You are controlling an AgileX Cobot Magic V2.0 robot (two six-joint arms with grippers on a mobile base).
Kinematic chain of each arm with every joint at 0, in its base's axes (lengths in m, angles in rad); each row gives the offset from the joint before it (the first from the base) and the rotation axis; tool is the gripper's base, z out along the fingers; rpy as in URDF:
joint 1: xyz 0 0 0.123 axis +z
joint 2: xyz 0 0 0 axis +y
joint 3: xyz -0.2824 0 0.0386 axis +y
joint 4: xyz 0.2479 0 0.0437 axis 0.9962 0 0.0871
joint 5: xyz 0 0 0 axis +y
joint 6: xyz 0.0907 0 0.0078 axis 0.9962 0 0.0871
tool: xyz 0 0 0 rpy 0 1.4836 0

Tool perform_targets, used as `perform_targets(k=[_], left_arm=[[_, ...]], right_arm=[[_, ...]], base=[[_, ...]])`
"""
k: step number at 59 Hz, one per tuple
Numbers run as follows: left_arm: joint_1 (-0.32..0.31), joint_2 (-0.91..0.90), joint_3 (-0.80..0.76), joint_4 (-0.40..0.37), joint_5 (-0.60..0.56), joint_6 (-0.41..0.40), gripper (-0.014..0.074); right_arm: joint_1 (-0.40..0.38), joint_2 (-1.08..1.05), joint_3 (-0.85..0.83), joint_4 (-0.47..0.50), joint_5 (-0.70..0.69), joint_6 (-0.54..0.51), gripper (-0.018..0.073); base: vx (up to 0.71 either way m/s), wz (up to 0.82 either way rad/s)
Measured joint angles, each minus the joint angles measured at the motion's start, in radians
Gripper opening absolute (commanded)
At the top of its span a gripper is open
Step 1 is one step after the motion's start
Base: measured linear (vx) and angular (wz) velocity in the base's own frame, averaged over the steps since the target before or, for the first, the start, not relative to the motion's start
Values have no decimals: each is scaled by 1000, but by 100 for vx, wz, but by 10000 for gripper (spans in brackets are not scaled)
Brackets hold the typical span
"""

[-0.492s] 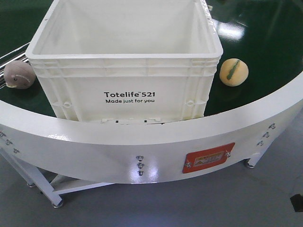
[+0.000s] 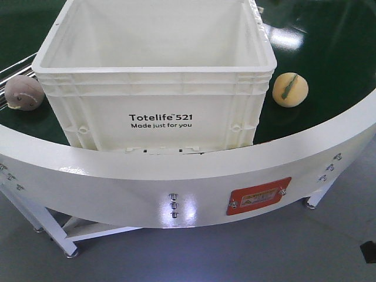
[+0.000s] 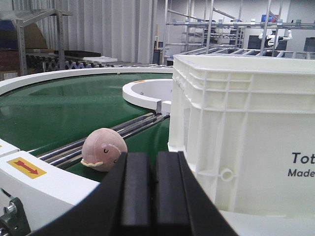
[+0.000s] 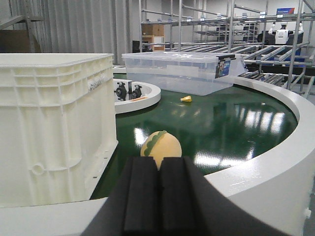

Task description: Place moving items into box and shelve

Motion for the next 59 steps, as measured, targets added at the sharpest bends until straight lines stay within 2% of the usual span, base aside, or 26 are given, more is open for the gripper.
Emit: perform_targets(k=[20, 25, 31, 39, 49, 53, 54, 59], left_arm=[[0, 0, -4, 0, -41, 0, -13], [0, 0, -49, 0, -37, 0, -13], [0, 0, -173, 0, -15, 0, -13], [0, 41, -369, 0, 129, 0, -13], [0, 215, -598, 0, 412, 0, -13], [0, 283, -646, 0, 501, 0, -13], [0, 353, -667, 0, 579, 0, -13], [0, 427, -667, -1, 658, 0, -13]], right_arm=[[0, 0, -18, 14, -37, 0, -15], [0, 0, -92, 19, -8, 0, -15], [0, 8, -218, 20, 40, -1, -15], [0, 100, -383, 9, 138, -2, -15], [0, 279, -544, -11, 297, -4, -15], [0, 347, -580, -12, 349, -4, -15], [0, 424, -589, -12, 400, -4, -15], [0, 505, -589, -11, 451, -4, -15]], base=[[0, 0], [0, 0], [0, 0], [0, 0], [0, 0], [0, 0], [0, 0], [0, 0]])
